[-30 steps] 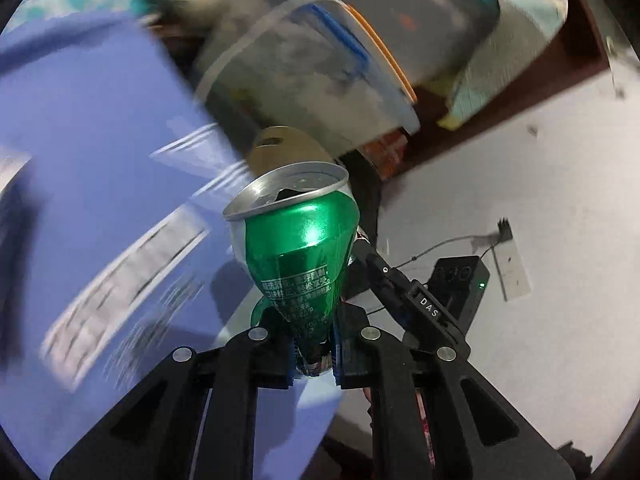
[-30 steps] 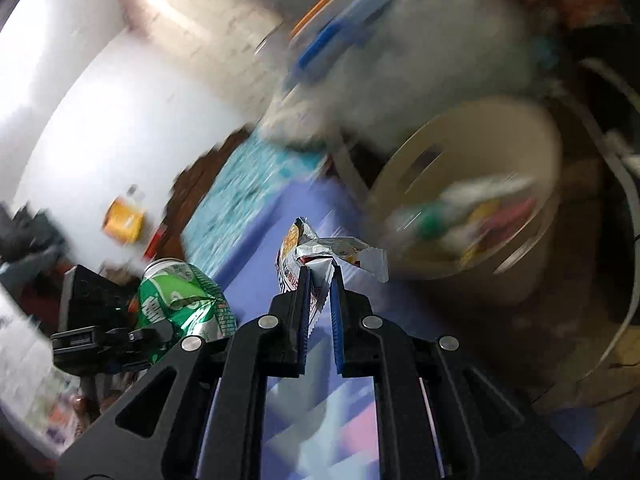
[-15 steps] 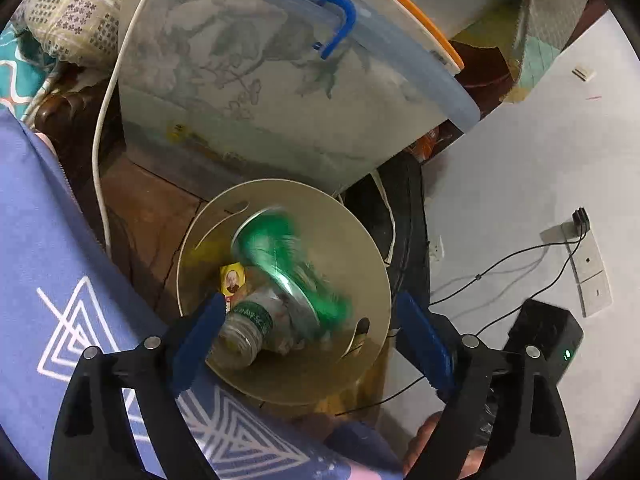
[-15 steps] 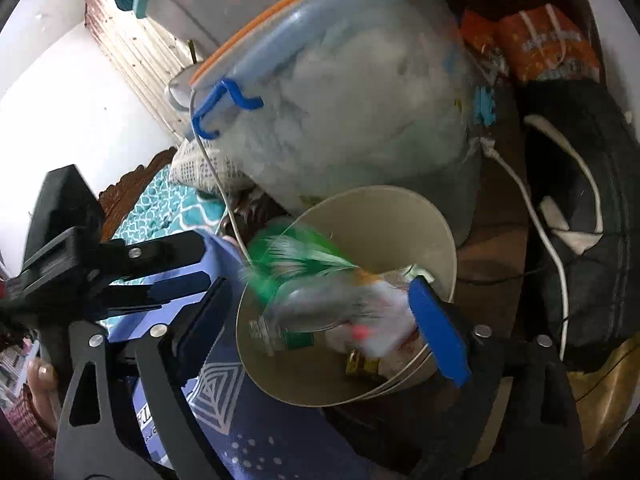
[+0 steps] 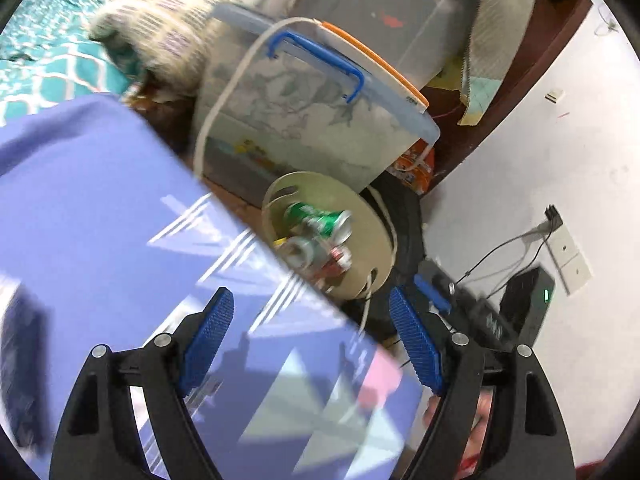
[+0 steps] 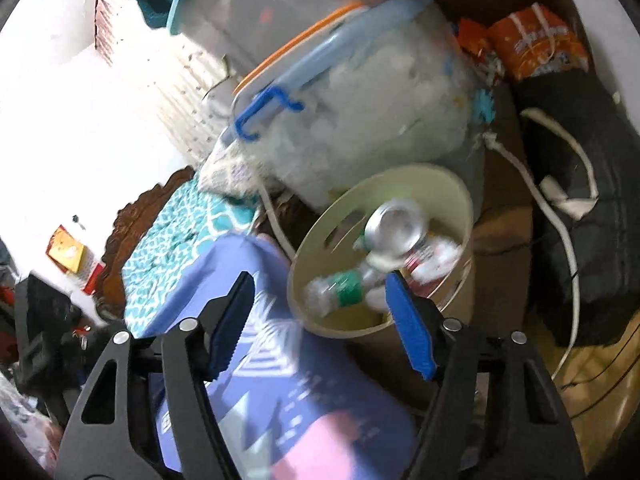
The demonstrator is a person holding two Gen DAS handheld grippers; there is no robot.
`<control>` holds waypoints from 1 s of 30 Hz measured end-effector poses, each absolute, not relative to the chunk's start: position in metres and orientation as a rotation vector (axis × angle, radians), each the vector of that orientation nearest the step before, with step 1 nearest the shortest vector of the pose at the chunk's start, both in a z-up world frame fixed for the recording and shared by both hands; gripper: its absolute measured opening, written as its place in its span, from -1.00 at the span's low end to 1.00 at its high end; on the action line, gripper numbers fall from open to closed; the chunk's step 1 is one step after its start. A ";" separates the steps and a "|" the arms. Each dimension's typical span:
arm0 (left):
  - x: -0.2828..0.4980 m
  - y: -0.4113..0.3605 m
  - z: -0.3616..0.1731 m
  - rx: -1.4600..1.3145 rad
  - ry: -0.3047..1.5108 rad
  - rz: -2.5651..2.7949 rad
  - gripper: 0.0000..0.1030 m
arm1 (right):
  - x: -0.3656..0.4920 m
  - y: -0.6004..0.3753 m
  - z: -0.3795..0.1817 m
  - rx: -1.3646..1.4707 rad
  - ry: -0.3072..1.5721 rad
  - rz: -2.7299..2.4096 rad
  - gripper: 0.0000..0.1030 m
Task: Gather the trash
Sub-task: 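Grasp the beige snack wrapper with the left tool while the right tool grasps the white tissue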
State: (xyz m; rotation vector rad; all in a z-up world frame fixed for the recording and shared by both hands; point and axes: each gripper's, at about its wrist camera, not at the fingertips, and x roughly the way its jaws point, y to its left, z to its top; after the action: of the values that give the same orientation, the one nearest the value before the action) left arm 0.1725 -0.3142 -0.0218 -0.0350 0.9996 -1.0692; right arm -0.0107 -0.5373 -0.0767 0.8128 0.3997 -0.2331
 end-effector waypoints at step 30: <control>0.215 -0.011 -0.090 -0.163 1.023 -0.508 0.18 | 0.202 -0.199 -0.007 0.206 0.782 0.376 0.41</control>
State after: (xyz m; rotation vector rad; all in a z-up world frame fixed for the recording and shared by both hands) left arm 0.2154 -0.0115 -0.0897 -0.1633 1.0228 -0.5082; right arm 0.2016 -0.1992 -0.0070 0.2055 0.7824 0.3764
